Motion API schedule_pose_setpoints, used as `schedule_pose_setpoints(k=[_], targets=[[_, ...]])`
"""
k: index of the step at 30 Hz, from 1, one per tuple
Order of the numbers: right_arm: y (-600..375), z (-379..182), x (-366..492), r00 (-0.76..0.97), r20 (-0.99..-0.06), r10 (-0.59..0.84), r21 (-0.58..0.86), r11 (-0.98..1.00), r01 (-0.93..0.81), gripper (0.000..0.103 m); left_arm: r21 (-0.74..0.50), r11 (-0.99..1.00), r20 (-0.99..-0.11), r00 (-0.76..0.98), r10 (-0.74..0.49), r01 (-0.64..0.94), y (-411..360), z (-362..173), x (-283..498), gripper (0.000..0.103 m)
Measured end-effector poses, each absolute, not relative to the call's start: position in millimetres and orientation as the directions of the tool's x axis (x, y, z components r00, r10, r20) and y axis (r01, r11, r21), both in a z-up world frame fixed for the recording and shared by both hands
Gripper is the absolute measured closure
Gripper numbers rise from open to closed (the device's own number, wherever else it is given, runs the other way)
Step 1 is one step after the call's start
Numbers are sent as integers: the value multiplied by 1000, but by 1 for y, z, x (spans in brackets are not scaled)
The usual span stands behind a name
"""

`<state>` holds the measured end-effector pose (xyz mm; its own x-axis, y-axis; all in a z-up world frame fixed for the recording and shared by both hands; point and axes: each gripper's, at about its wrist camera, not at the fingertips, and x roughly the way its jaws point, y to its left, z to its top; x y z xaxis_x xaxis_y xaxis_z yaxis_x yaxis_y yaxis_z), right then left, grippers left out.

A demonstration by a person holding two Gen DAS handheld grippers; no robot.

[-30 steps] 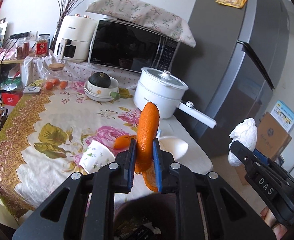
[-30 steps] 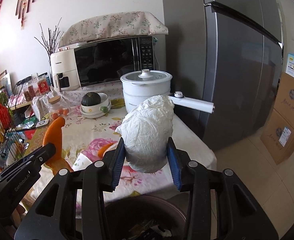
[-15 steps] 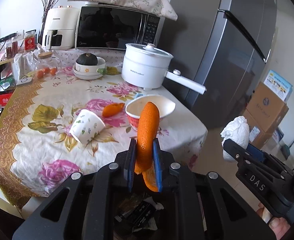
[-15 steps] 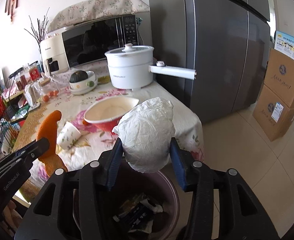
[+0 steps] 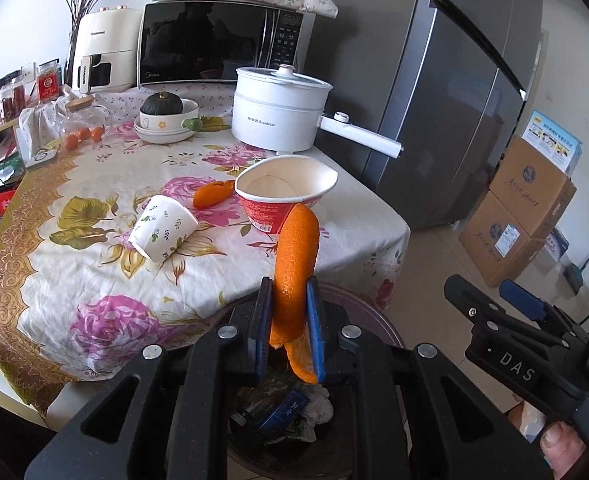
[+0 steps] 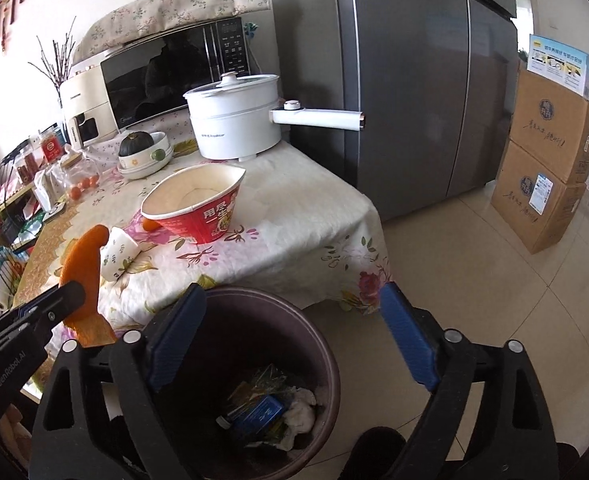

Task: Collect trash
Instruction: 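Open the right tool to drop the white bag into the bin, then open the left tool to drop the orange peel into the bin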

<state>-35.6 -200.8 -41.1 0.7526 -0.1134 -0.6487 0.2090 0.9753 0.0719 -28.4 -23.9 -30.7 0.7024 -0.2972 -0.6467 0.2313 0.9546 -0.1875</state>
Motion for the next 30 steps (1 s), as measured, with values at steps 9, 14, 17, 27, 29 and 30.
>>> schedule_pose_setpoints(k=[9,14,17,27,29,30], targets=[[-216,-45,-41,736,-637,-231,13,951,310,7,-169,948,-683,661,-311,271,-42,-45,-30,83],[-228,-57,-41,699,-664,-264,-5,937,350,7,-166,948,-697,648,-309,273,-47,-53,-30,82],[-227,-62,-40,689,-671,-274,-23,936,350,7,-166,946,-702,640,-312,280,-50,-57,-29,82],[-220,-62,-37,696,-667,-266,-39,945,324,7,-171,946,-718,623,-311,275,-50,-66,-27,65],[-217,-62,-36,699,-665,-264,-42,947,318,7,-171,948,-715,629,-306,267,-48,-66,-26,64],[-214,-62,-35,701,-663,-263,-46,949,313,7,-170,950,-714,632,-302,262,-47,-66,-26,63]])
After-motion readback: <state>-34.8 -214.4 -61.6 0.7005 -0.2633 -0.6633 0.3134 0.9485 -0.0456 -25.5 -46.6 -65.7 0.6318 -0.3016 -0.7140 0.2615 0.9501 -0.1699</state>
